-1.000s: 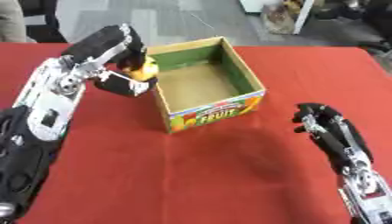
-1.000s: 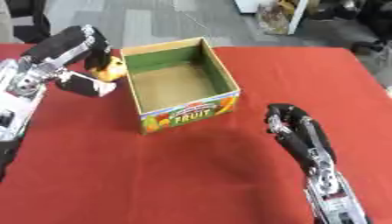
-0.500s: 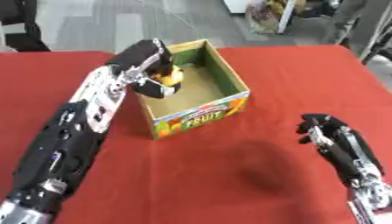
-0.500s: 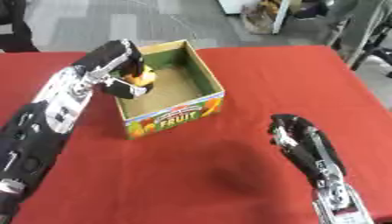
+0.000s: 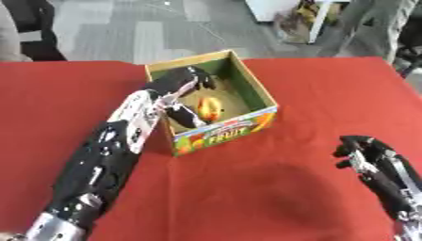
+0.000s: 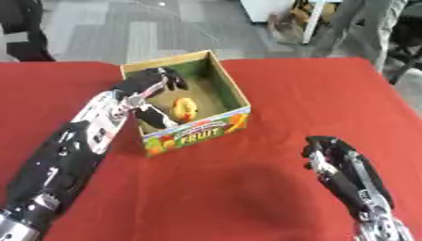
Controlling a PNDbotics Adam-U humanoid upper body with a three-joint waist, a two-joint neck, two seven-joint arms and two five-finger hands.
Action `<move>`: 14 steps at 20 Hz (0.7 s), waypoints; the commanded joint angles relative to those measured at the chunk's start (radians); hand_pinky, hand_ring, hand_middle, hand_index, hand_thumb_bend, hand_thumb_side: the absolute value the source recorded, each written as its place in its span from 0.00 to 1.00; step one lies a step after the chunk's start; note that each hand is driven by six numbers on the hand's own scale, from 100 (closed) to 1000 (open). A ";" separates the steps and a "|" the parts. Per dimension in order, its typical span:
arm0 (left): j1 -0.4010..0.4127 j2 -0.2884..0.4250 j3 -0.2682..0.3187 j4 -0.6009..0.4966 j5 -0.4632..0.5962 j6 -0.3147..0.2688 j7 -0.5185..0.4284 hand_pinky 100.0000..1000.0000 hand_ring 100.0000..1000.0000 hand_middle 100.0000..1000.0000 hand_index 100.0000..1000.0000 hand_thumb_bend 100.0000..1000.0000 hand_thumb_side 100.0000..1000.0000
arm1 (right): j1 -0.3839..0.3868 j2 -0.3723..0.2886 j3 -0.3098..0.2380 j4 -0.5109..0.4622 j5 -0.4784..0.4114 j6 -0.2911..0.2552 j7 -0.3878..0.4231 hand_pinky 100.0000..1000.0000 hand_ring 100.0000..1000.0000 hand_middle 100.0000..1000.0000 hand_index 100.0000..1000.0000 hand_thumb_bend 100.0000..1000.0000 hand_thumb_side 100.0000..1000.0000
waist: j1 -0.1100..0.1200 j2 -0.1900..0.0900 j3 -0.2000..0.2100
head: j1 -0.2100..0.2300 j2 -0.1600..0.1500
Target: Pick up objects on the table and place them in the box.
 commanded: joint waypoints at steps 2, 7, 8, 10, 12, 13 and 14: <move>-0.014 0.004 0.017 -0.047 0.039 -0.010 0.051 0.67 0.73 0.71 0.74 0.55 0.47 | -0.013 -0.010 -0.004 -0.010 0.001 -0.001 0.001 0.52 0.61 0.53 0.69 0.00 0.45 | -0.001 -0.012 0.006 | -0.001 -0.013; 0.041 -0.022 0.064 -0.178 0.124 -0.068 0.135 0.60 0.67 0.63 0.66 0.40 0.39 | -0.014 -0.009 -0.014 -0.012 0.005 -0.001 -0.007 0.52 0.61 0.53 0.69 0.00 0.45 | -0.003 0.000 0.033 | -0.033 -0.027; 0.057 -0.021 0.066 -0.206 0.141 -0.084 0.152 0.59 0.66 0.62 0.66 0.39 0.39 | -0.014 -0.010 -0.017 -0.013 0.005 -0.001 -0.010 0.52 0.61 0.53 0.69 0.00 0.45 | -0.005 0.001 0.041 | -0.042 -0.027; 0.100 -0.018 0.076 -0.261 0.175 -0.117 0.186 0.55 0.62 0.59 0.63 0.39 0.39 | -0.015 -0.011 -0.023 -0.014 0.005 -0.001 -0.016 0.52 0.61 0.53 0.69 0.00 0.45 | -0.006 0.005 0.055 | -0.056 -0.029; 0.147 -0.006 0.082 -0.314 0.208 -0.132 0.219 0.54 0.61 0.58 0.62 0.38 0.38 | -0.015 -0.012 -0.029 -0.015 0.004 -0.001 -0.021 0.52 0.61 0.53 0.69 0.00 0.45 | -0.007 0.007 0.066 | -0.067 -0.032; 0.171 0.003 0.091 -0.341 0.224 -0.125 0.235 0.54 0.60 0.57 0.62 0.38 0.38 | -0.013 -0.014 -0.034 -0.016 0.005 -0.001 -0.025 0.52 0.61 0.53 0.69 0.00 0.45 | -0.008 0.008 0.077 | -0.076 -0.032; 0.195 0.014 0.103 -0.366 0.240 -0.115 0.250 0.53 0.60 0.57 0.62 0.38 0.38 | -0.012 -0.016 -0.040 -0.017 0.005 -0.001 -0.030 0.52 0.61 0.53 0.69 0.00 0.45 | -0.009 0.009 0.088 | -0.084 -0.032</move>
